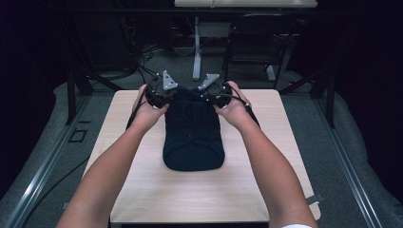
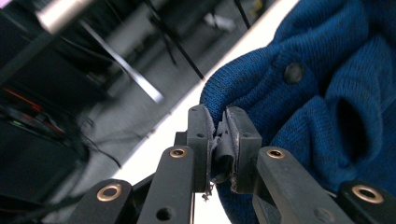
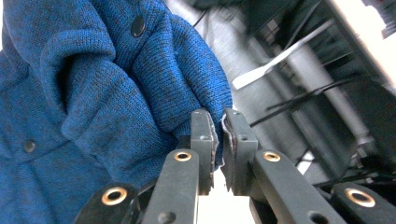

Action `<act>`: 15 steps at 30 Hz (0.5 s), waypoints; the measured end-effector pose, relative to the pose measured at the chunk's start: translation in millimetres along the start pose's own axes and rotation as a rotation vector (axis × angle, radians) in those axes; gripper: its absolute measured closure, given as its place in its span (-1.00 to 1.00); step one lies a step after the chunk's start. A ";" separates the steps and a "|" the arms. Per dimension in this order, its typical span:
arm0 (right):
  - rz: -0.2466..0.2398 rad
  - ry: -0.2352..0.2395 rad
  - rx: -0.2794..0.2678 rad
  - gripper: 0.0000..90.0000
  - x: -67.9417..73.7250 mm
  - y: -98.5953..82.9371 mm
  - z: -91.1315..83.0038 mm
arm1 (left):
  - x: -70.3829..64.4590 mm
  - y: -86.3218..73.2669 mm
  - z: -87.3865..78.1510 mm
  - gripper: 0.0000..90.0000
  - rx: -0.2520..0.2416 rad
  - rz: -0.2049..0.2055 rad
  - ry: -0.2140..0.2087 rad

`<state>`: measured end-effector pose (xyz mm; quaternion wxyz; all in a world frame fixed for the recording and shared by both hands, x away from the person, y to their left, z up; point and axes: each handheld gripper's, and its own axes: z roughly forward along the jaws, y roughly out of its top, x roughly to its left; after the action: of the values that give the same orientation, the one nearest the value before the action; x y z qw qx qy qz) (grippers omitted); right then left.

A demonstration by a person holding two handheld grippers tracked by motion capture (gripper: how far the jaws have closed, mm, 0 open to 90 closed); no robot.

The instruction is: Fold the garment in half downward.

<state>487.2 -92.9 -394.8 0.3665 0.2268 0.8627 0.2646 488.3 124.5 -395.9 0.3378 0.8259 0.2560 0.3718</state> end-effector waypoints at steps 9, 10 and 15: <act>-0.026 0.055 0.021 0.86 25.1 -28.3 5.8 | -33.6 -30.7 -0.9 0.81 0.036 0.077 -0.065; -0.027 0.062 0.023 0.86 28.8 -31.5 6.6 | -37.3 -34.8 0.0 0.81 0.047 0.080 -0.074; -0.048 0.094 0.035 0.87 45.6 -42.0 7.4 | -45.4 -48.1 -0.6 0.81 0.061 0.088 -0.090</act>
<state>455.9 -95.8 -448.7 0.3278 0.1997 0.8886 0.2510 452.6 124.9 -451.6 0.3071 0.8621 0.2152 0.3409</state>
